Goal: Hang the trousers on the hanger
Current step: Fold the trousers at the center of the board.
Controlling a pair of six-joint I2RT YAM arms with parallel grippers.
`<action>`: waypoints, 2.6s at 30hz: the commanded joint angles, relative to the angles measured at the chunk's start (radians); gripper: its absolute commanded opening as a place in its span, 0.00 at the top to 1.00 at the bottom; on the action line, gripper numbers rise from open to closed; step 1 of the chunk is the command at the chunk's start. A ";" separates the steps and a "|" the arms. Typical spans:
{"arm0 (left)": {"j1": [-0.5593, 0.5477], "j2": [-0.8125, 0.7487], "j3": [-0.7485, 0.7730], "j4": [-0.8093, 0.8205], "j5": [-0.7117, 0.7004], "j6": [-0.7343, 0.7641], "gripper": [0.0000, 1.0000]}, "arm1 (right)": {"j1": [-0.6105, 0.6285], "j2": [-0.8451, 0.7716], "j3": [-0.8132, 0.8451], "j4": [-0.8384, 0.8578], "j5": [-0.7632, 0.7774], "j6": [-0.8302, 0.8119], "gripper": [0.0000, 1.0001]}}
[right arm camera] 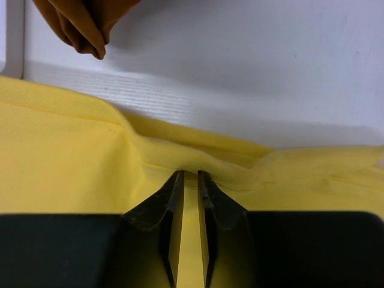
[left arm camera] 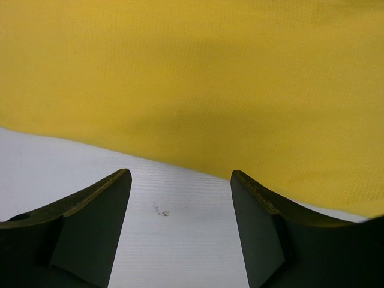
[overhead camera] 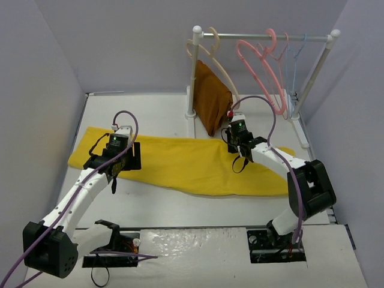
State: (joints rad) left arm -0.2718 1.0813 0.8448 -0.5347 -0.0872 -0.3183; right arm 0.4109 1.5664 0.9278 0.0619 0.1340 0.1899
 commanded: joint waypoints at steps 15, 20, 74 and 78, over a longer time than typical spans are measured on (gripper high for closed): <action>0.002 0.000 0.046 0.003 -0.042 0.006 0.36 | -0.191 0.149 0.125 0.062 0.014 0.040 0.95; -0.008 0.000 0.081 0.045 0.029 -0.064 0.36 | -0.175 -0.030 0.070 -0.014 -0.010 0.090 0.74; -0.121 0.628 0.483 0.277 0.002 -0.318 0.36 | -0.590 -0.350 -0.246 -0.233 -0.234 0.330 0.39; -0.157 0.491 0.355 0.247 -0.017 -0.322 0.36 | -0.436 -0.434 -0.295 -0.232 -0.310 0.379 0.42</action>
State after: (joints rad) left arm -0.3891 1.7460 1.2680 -0.2578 -0.0720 -0.6471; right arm -0.1592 1.2128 0.6730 -0.1435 -0.0979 0.5375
